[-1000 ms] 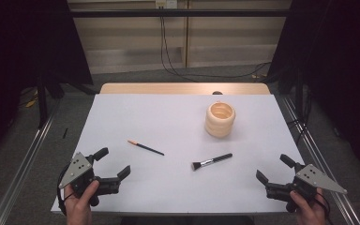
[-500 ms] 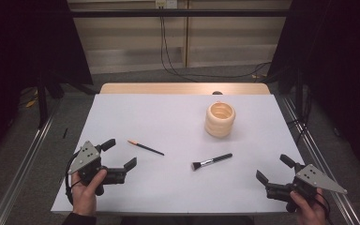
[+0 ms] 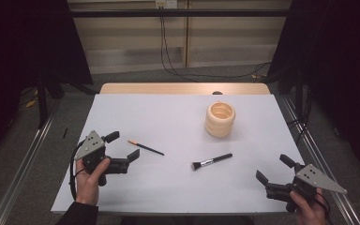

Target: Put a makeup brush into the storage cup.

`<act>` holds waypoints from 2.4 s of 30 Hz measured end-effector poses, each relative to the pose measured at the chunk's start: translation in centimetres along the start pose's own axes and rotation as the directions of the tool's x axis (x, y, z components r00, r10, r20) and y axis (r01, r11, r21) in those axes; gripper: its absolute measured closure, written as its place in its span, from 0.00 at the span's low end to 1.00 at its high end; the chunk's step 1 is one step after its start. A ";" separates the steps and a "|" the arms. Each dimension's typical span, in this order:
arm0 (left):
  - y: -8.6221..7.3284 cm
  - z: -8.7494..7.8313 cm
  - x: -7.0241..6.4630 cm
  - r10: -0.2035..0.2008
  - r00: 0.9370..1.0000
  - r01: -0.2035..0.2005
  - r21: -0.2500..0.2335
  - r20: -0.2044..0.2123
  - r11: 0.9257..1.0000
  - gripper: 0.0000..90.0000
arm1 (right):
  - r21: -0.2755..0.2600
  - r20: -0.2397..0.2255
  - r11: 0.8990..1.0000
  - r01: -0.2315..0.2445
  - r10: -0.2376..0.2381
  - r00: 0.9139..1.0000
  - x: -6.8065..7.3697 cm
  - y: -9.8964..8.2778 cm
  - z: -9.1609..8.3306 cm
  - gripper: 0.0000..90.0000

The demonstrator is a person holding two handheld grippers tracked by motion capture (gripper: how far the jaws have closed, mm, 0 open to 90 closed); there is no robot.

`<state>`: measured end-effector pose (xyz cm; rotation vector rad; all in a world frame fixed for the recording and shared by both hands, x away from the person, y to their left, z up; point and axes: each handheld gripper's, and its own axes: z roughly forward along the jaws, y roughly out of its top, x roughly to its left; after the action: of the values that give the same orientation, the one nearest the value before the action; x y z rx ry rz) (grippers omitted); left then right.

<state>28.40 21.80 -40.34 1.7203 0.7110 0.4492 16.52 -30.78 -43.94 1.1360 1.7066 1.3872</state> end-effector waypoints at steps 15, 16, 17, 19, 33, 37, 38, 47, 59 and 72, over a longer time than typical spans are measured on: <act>2.5 2.5 1.0 0.012 0.999 -0.016 0.075 0.046 0.997 0.01 | 0.002 0.001 1.000 -0.025 0.025 1.000 0.0 0.0 0.0 0.00; 2.5 2.7 1.2 0.010 0.998 -0.015 0.078 0.066 0.997 0.01 | 0.003 0.000 1.000 -0.022 0.022 1.000 0.0 0.0 0.0 0.00; 2.6 2.9 1.2 0.016 0.998 -0.022 0.095 0.059 0.995 0.01 | 0.001 -0.001 1.000 -0.022 0.022 1.000 0.0 0.0 -0.1 0.00; 2.6 3.3 1.4 0.019 0.998 -0.025 0.109 0.057 0.994 0.01 | 0.001 -0.002 1.000 -0.017 0.017 1.000 0.0 0.0 0.0 0.00; 2.5 4.9 4.3 0.025 1.000 -0.024 0.218 -0.001 0.976 0.02 | 0.001 -0.008 1.000 -0.007 0.007 1.000 0.1 0.0 0.0 0.00; 3.2 5.4 5.0 0.048 0.999 -0.048 0.259 0.007 0.965 0.02 | -0.001 -0.003 1.000 0.000 0.000 1.000 0.1 0.0 0.0 0.00; 3.4 5.5 5.2 0.057 0.998 -0.059 0.275 0.014 0.960 0.02 | 0.002 -0.006 1.000 -0.001 0.001 1.000 0.1 0.0 0.0 0.00; 3.3 7.2 5.8 0.085 0.995 -0.102 0.427 0.058 0.898 0.03 | 0.003 -0.011 1.000 0.003 -0.003 1.000 0.1 0.0 0.0 0.00; 3.4 9.2 5.7 0.111 0.985 -0.165 0.572 0.128 0.803 0.04 | 0.004 -0.018 1.000 -0.001 0.001 1.000 0.1 0.0 0.1 0.00; 2.4 11.2 5.8 0.138 0.963 -0.263 0.710 0.231 0.653 0.06 | 0.005 -0.018 1.000 0.006 -0.005 1.000 0.2 0.0 0.3 0.00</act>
<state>40.35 17.17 -41.37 2.6016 0.6212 0.1603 16.66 -30.51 -44.02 1.1239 1.7259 1.3946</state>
